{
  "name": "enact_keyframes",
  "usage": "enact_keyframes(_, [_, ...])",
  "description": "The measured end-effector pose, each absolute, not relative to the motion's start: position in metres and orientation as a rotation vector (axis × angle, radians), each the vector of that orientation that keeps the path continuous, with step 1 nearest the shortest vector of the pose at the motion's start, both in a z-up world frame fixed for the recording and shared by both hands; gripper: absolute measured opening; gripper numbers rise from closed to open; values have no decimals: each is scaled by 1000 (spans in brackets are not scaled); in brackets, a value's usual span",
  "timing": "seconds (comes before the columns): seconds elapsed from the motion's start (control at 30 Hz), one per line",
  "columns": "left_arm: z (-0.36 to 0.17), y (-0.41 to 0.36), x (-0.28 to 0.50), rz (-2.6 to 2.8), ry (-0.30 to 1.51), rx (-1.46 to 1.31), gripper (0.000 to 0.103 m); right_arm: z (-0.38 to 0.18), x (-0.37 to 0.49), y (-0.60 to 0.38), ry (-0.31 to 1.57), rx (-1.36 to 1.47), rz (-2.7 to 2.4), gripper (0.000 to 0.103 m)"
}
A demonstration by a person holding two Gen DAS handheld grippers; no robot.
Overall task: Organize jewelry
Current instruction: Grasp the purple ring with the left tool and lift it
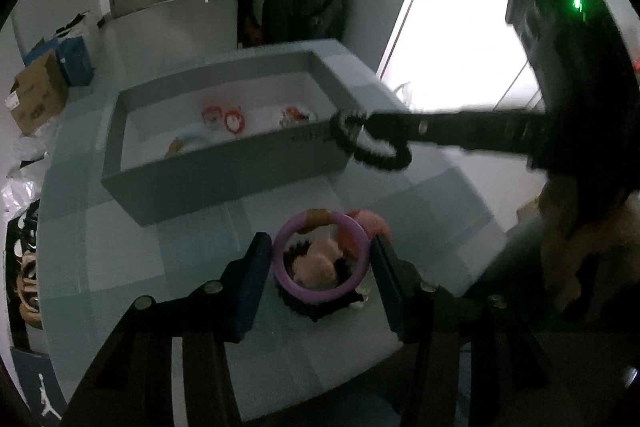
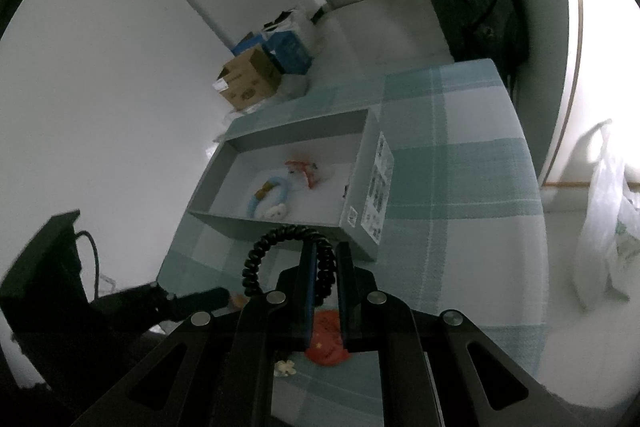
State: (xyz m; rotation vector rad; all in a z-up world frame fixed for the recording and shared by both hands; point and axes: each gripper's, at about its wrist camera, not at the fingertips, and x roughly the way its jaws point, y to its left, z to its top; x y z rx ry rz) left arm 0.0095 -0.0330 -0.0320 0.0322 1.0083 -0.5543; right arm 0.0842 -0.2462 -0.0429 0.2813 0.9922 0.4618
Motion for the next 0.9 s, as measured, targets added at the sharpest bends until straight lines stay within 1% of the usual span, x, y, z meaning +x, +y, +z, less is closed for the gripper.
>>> enact_keyframes(0.33, [3, -20, 25, -532, 899, -44, 46, -37, 86, -249, 969, 315, 471, 9])
enact_keyframes(0.7, [1, 0, 72, -425, 902, -165, 46, -15, 106, -244, 912, 367, 486, 9])
enact_keyframes(0.9, [-7, 5, 93, -399, 940, -194, 46, -14, 128, -238, 916, 402, 492, 9])
